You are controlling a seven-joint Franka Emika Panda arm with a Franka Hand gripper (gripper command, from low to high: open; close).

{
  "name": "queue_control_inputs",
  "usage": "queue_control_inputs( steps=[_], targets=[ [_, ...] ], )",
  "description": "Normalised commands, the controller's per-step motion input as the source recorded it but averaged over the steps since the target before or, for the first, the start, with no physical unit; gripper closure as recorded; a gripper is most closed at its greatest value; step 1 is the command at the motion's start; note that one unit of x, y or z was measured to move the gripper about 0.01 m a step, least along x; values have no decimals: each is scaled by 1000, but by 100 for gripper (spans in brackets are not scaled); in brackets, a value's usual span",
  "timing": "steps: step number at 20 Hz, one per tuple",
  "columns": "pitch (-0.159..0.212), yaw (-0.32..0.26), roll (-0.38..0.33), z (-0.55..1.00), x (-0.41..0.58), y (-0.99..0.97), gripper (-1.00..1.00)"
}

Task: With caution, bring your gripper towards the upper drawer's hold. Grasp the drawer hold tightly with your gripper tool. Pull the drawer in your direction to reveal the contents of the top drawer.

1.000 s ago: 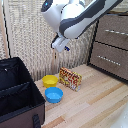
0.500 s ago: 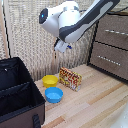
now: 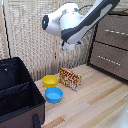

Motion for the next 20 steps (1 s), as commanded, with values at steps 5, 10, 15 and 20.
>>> queue_control_inputs(
  steps=[5, 10, 15, 20],
  targets=[
    [0, -14, -242, 63, -33, -628, -100],
    [-36, -2, -177, 4, -126, -631, -100],
    [-59, 0, -144, 0, -151, -592, -100],
    [-49, 0, -126, 0, -425, -620, -100]
  ],
)
